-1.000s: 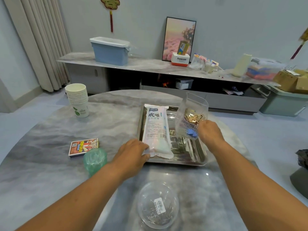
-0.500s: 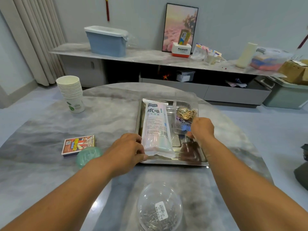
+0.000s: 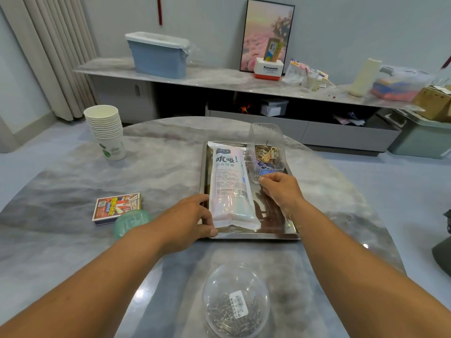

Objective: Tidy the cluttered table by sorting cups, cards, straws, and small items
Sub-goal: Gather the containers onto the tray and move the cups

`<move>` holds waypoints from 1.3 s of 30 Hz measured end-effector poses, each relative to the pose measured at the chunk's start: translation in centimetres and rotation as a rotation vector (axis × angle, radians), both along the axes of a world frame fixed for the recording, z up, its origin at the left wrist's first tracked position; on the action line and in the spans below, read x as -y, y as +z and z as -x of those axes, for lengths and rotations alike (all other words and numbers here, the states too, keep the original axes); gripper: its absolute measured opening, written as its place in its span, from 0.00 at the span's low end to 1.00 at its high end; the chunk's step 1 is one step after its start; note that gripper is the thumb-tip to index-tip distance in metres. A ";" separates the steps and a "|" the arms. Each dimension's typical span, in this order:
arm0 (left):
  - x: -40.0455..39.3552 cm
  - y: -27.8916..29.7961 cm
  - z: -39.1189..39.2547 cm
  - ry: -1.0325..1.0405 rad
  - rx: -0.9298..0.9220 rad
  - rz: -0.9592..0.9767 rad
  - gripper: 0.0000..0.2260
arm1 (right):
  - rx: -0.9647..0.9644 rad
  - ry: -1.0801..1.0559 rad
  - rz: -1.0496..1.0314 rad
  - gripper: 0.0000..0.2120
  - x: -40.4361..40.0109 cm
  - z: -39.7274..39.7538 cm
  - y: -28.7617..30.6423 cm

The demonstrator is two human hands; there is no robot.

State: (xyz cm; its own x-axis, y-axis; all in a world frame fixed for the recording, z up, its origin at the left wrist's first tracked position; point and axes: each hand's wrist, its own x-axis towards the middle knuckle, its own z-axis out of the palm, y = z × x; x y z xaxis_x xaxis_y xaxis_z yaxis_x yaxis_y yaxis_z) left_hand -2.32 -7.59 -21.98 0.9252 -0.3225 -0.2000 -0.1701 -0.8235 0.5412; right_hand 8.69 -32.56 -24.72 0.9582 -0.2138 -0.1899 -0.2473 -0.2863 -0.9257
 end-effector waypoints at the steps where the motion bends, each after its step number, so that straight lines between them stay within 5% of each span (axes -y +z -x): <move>1: 0.0 0.0 0.0 0.002 -0.002 -0.001 0.07 | -0.007 0.026 0.007 0.03 0.0 -0.1 -0.1; 14: 0.0 0.2 0.6 0.029 0.033 -0.013 0.05 | -0.062 0.207 0.191 0.17 -0.2 1.0 2.1; 21: -1.0 4.3 2.5 0.107 0.183 0.031 0.19 | 0.019 0.308 0.280 0.17 -1.7 3.4 5.0; 24: -2.8 5.5 3.4 0.137 0.203 -0.154 0.33 | 0.008 0.414 0.331 0.17 -2.9 4.9 6.0; 27: -5.3 6.2 4.8 0.201 0.063 -0.383 0.46 | -0.035 0.532 0.420 0.18 -3.8 7.0 7.3; 31: -7.4 5.4 6.7 0.245 -0.113 -0.353 0.47 | -0.111 0.673 0.548 0.16 -5.3 11.5 9.9; 36: -7.5 4.5 7.4 0.260 -0.057 -0.237 0.37 | -0.390 0.948 0.894 0.43 -8.8 18.5 11.9; 39: -7.0 4.4 7.3 0.244 -0.052 -0.163 0.36 | -0.395 1.029 1.170 0.52 -10.3 21.6 10.7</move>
State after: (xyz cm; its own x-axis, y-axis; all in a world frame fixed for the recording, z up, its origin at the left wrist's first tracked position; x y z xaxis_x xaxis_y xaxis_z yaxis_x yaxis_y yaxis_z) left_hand -9.60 -0.59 -17.63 0.9585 -0.0511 -0.2804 0.0686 -0.9136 0.4008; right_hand -12.87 -22.31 -14.07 0.7129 0.2609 -0.6510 0.3292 -0.9441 -0.0178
